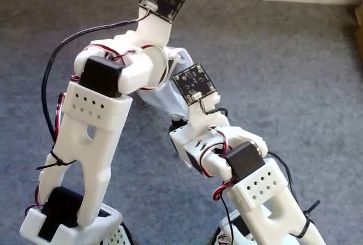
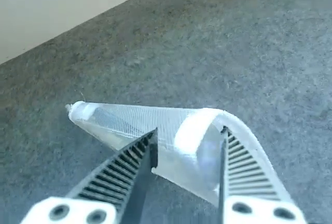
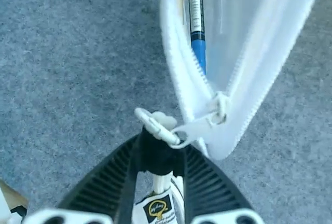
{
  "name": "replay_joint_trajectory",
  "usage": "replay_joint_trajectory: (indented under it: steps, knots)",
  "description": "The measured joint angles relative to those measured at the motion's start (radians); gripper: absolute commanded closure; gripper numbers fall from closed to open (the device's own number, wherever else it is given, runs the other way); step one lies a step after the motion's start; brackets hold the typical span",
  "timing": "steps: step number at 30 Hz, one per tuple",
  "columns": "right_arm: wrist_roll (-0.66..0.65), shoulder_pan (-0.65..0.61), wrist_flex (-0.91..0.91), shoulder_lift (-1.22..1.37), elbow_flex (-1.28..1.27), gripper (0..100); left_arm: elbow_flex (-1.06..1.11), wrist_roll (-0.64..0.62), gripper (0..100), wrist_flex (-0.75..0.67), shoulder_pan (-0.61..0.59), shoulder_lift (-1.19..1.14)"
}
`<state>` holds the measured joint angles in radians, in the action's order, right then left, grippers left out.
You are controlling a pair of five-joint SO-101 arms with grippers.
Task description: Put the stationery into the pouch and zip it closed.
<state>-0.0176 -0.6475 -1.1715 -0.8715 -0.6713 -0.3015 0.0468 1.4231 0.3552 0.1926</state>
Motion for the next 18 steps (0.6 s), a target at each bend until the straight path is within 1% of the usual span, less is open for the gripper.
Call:
replay_joint_trajectory:
  steps: [3,11,18]
  knots:
    - [0.0,0.0,0.0,0.0,0.0,99.3,-0.031,-0.002,76,0.0,0.029,0.002]
    - [0.0,0.0,0.0,-0.002,0.0,99.3,-0.044,-0.002,76,0.0,0.043,0.002]
    - [0.0,0.035,0.0,-0.002,0.0,99.3,-0.068,-0.002,76,0.0,0.04,0.002]
